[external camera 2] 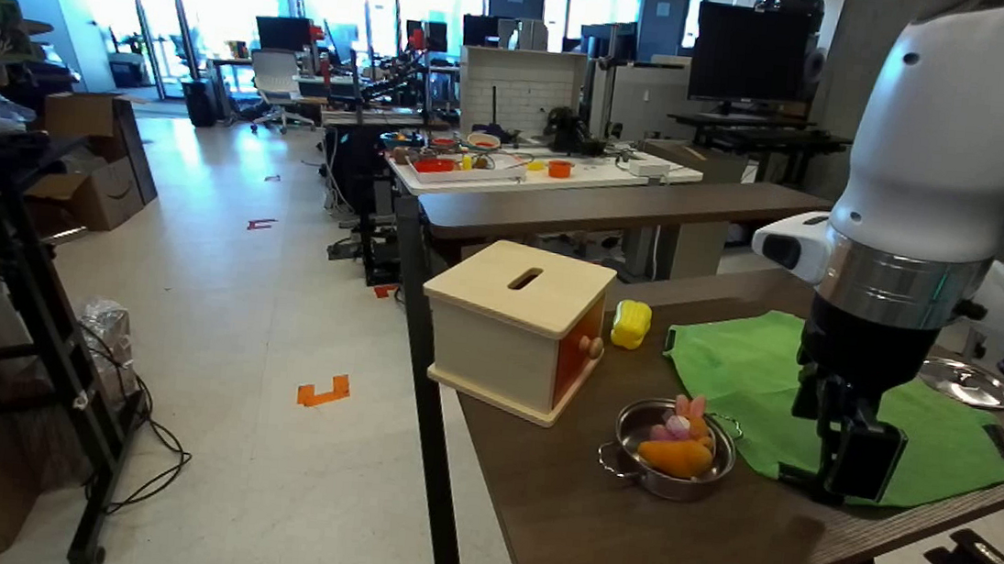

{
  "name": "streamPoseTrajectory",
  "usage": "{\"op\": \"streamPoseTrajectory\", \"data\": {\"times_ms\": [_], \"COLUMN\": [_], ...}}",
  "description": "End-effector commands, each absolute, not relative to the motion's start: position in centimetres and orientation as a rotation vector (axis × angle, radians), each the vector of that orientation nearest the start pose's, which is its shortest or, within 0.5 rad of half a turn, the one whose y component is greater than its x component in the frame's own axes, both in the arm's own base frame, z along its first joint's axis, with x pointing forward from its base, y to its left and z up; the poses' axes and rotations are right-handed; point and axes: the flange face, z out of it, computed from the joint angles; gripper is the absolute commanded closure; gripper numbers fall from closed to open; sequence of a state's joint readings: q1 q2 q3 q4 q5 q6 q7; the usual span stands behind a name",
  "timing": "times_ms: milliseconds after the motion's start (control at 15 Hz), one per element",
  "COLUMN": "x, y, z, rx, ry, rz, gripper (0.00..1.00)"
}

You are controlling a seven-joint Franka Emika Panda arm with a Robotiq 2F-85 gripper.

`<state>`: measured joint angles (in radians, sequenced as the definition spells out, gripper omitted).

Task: Put the orange plush in the silver pot and fold the left corner of the cloth

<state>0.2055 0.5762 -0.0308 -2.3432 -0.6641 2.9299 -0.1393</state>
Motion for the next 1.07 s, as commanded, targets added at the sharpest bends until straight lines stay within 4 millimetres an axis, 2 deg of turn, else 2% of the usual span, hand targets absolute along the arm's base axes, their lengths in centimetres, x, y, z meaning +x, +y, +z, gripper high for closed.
{"op": "streamPoseTrajectory", "data": {"times_ms": [0,133,200,267,533,867,933,1000], "x": [47.2,47.1,47.2,47.4,47.9,49.0,49.0,49.1], "y": [13.6,14.3,14.4,14.3,13.8,12.8,12.6,12.4], "z": [8.1,7.8,7.5,7.2,6.3,6.7,6.9,7.2], "rx": [-2.887,-2.873,-2.862,-2.854,-2.811,-2.813,-2.818,-2.829], "ry": [-1.619,-1.639,-1.635,-1.623,-1.600,-1.568,-1.555,-1.538], "rz": [-0.044,-0.047,-0.050,-0.050,-0.062,-0.080,-0.081,-0.083], "gripper": [0.00,0.00,0.25,0.26,0.57,0.94,1.00,1.00]}}
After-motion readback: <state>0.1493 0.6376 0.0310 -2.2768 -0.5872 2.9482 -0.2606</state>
